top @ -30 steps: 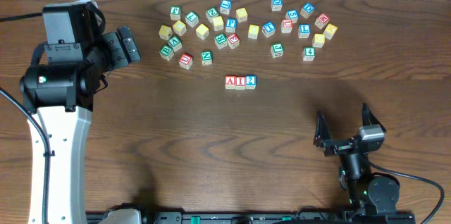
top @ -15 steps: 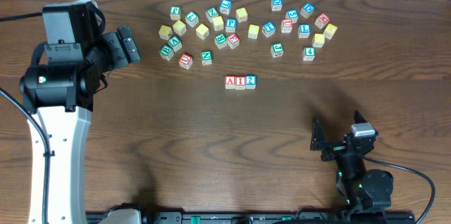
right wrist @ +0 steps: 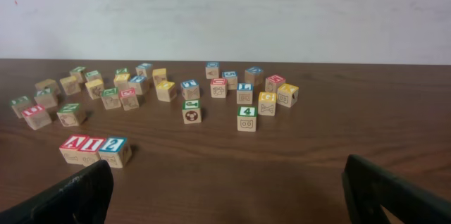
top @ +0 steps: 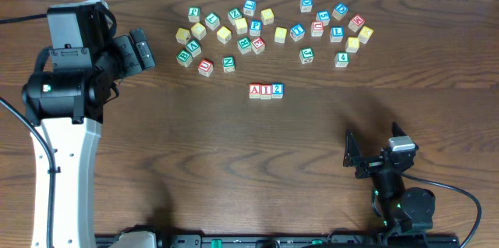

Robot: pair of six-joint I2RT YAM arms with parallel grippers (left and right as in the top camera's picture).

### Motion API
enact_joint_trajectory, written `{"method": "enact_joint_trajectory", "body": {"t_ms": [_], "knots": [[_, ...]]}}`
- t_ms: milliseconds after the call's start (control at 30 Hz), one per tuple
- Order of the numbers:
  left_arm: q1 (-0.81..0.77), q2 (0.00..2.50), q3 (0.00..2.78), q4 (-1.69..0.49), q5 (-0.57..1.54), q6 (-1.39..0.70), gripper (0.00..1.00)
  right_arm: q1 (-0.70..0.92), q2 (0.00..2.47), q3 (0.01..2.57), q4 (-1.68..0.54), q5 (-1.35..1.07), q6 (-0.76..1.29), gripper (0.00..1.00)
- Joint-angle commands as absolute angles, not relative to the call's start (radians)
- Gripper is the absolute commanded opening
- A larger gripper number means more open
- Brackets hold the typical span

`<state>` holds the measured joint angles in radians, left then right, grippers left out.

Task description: Spell out AI2

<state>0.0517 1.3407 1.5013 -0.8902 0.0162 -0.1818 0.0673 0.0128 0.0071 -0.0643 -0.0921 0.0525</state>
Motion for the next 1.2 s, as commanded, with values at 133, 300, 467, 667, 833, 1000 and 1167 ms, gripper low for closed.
{"method": "enact_joint_trajectory", "body": {"t_ms": [133, 300, 467, 667, 833, 1000, 1167], "knots": [[0.056, 1.342, 1.518, -0.891, 0.007, -0.173, 0.98, 0.064, 0.007, 0.006, -0.069, -0.084, 0.065, 0.99], [0.056, 1.341, 1.518, -0.891, 0.007, -0.172, 0.98, 0.064, 0.007, 0.006, -0.069, -0.084, 0.065, 0.99], [0.054, 1.317, 1.505, -0.889, 0.010, -0.172, 0.98, 0.064, 0.007, 0.006, -0.069, -0.084, 0.065, 0.99], [0.054, 1.155, 1.330, -0.691, 0.010, -0.119, 0.98, 0.064, 0.007, 0.006, -0.069, -0.084, 0.066, 0.99], [0.069, 0.910, 1.011, -0.374, 0.010, -0.081, 0.98, 0.064, 0.007, 0.006, -0.069, -0.084, 0.065, 0.99], [0.102, 0.635, 0.673, -0.138, 0.010, -0.082, 0.98, 0.064, 0.007, 0.006, -0.069, -0.084, 0.065, 0.99], [0.116, 0.385, 0.393, -0.021, 0.010, -0.081, 0.98, 0.064, 0.007, 0.006, -0.069, -0.084, 0.065, 0.99]]}}
